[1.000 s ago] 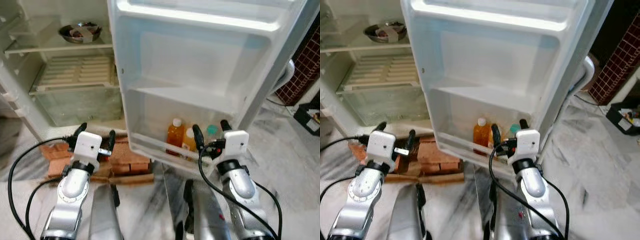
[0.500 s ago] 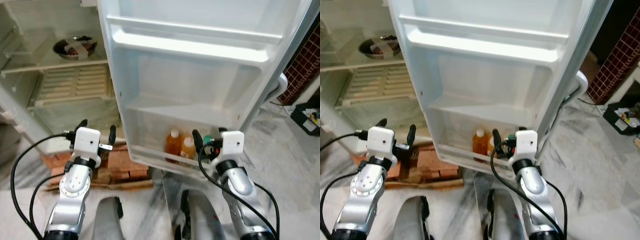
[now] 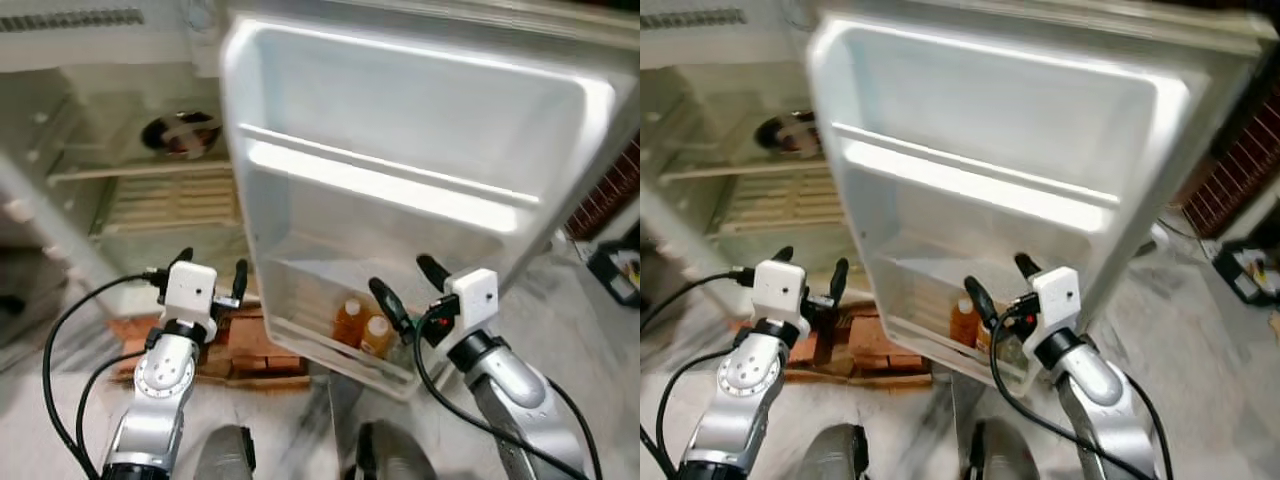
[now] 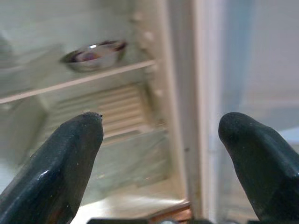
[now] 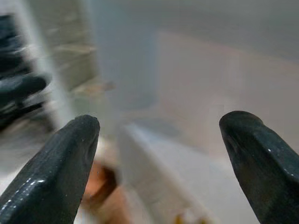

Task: Restocking fridge

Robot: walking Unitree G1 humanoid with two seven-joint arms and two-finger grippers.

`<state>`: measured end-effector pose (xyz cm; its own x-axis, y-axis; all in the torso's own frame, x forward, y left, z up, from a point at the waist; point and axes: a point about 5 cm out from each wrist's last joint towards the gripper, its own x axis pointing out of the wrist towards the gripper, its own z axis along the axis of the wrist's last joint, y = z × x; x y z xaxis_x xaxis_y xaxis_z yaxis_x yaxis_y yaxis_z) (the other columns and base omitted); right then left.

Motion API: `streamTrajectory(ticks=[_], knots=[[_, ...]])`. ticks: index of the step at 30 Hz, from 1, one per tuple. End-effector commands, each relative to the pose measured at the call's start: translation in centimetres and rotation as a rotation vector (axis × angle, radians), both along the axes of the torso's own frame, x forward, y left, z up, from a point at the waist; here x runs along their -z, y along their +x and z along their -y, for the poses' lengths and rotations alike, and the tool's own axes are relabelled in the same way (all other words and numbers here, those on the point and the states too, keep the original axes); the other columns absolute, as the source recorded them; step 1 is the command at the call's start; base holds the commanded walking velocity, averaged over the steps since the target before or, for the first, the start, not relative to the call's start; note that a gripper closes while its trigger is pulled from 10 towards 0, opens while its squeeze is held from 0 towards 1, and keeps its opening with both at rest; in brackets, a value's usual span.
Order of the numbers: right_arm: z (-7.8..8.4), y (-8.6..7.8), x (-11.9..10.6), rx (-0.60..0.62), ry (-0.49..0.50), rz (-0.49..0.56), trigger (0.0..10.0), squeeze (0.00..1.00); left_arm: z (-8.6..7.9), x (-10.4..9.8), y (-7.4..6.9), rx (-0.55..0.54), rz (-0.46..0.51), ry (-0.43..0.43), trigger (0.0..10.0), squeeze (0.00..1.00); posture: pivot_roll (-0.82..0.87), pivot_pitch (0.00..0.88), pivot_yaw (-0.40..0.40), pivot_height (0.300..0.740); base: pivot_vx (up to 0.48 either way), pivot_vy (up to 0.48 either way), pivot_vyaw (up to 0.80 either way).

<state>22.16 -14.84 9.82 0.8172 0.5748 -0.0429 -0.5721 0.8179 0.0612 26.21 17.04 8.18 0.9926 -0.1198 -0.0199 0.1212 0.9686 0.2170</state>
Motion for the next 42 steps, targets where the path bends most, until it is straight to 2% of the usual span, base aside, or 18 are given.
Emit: streamTrajectory(ticks=[1, 3, 7, 15, 16, 17, 19, 20, 23, 26, 28, 31, 37, 42], knots=[[0.0, -0.6, 0.3, -0.07, -0.002, -0.043, 10.0, 0.0, 0.4, 0.3, 0.0, 0.017, -0.02, 0.006, 10.0, 0.0, 0.03, 0.0, -0.04, 0.728, 0.0, 0.0, 0.0], [0.0, -1.0, 0.4, -0.112, -0.003, -0.06, 10.0, 0.0, 0.5, 0.4, 0.0, 0.022, -0.023, 0.006, 10.0, 0.0, 0.03, 0.0, -0.04, 0.738, 0.0, 0.0, 0.0], [0.1, -0.7, 0.3, -0.083, 0.004, -0.046, 10.0, 0.0, 0.7, 0.5, 0.0, 0.025, -0.028, 0.006, 10.0, 0.0, 0.03, 0.0, -0.042, 0.738, 0.0, 0.0, 0.0], [1.1, 1.1, 2.1, 0.155, -0.103, -0.085, 10.0, 0.0, 0.9, 0.7, -0.1, 0.03, -0.034, 0.012, 10.0, 0.0, 0.04, 0.0, -0.05, 0.738, -0.302, 0.0, 0.0], [1.0, 1.1, 2.3, 0.16, -0.064, -0.119, 10.0, 0.0, 0.9, 0.7, -0.1, 0.03, -0.035, 0.013, 10.0, 0.0, 0.04, 0.0, -0.05, 0.738, -0.48, 0.0, 0.0], [0.6, 1.0, 2.4, 0.124, 0.021, -0.161, 10.0, 0.0, 0.9, 0.8, -0.2, 0.031, -0.037, 0.014, 10.0, 0.0, 0.04, 0.0, -0.05, 0.738, -0.48, 0.0, 0.0], [0.6, 1.1, 2.3, 0.121, -0.008, -0.121, 10.0, 0.0, 0.9, 0.8, -0.2, 0.032, -0.038, 0.016, 10.0, 0.0, 0.05, 0.0, -0.05, 0.738, -0.48, 0.0, 0.0], [0.7, 1.2, 2.2, 0.132, -0.063, -0.076, 10.0, 0.0, 0.9, 0.8, -0.2, 0.033, -0.039, 0.017, 10.0, 0.0, 0.05, 0.0, -0.051, 0.738, -0.48, 0.0, 0.0], [1.0, 1.4, 2.3, 0.156, -0.038, -0.08, 10.0, 0.0, 0.9, 0.8, -0.2, 0.032, -0.04, 0.02, 10.0, 0.0, 0.05, 0.0, -0.051, 0.738, -0.476, 0.0, 0.0], [1.8, 2.1, 2.1, 0.289, -0.053, -0.057, 10.0, 0.0, 0.8, 0.9, -0.3, 0.03, -0.042, 0.023, 10.0, 0.0, 0.05, 0.0, -0.049, 0.738, -0.474, 0.0, 0.0], [2.1, 2.3, 1.9, 0.331, -0.07, -0.043, 10.0, 0.0, 0.8, 0.9, -0.3, 0.029, -0.043, 0.024, 10.0, 0.0, 0.05, 0.0, -0.049, 0.738, -0.465, 0.0, 0.0], [1.8, 2.7, 1.4, 0.295, -0.045, -0.03, 10.0, 0.0, 1.0, 1.1, -0.5, 0.032, -0.052, 0.023, 10.0, 0.0, 0.05, 0.0, -0.047, 0.738, -0.454, 0.0, 0.0], [2.0, 3.5, 0.7, 0.357, -0.048, 0.032, 10.0, 0.0, 1.5, 1.0, -0.8, 0.039, -0.05, 0.031, 10.0, 0.0, 0.06, 0.0, -0.046, 0.74, -0.072, 0.0, 0.0], [1.7, 4.3, 0.0, 0.376, -0.009, 0.058, 10.0, 0.0, 0.8, 0.6, -0.9, 0.027, -0.027, 0.029, 10.0, 0.0, 0.06, 0.0, -0.05, 0.74, 0.0, 0.0, 0.0]])
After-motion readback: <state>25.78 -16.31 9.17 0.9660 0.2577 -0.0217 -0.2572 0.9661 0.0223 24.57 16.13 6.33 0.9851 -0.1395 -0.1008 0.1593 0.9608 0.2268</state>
